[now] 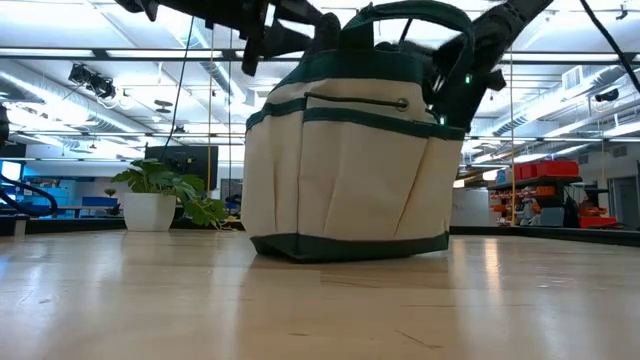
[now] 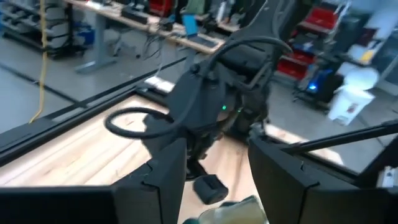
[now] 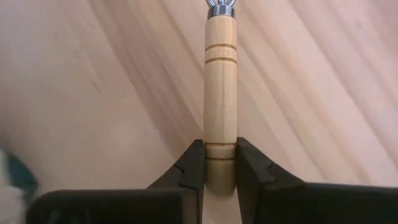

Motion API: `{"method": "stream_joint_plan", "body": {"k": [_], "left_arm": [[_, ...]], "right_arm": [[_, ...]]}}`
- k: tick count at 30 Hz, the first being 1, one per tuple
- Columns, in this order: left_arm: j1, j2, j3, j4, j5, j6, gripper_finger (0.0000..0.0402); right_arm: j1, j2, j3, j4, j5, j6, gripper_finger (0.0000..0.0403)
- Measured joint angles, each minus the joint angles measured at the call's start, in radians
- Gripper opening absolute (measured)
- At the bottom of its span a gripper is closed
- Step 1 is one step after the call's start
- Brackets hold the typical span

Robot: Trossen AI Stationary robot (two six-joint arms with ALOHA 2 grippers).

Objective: Pick & Place Garden tools in Gardening bag
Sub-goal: Put the light brown rake into the green gardening bag

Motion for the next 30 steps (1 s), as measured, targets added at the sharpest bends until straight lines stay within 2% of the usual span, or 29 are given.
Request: {"method": "stream_joint_plan", "body": {"k": [6,16,30], "left_arm": [[0.000,0.000,0.000,0.018,0.003,-0.003,0.0179],[-0.001,0.000,0.000,0.015,0.004,-0.003,0.0179],[0.001,0.000,0.000,0.019,-0.004,-0.001,0.0179]], "right_arm": [[0.006,-0.129,0.075,-0.101,0.000,0.040,0.0050],[0.081,-0.357,0.105,-0.071,-0.004,0.055,0.0050],[0.310,-0.376,0.105,0.031,0.132,0.105,0.0050]]}}
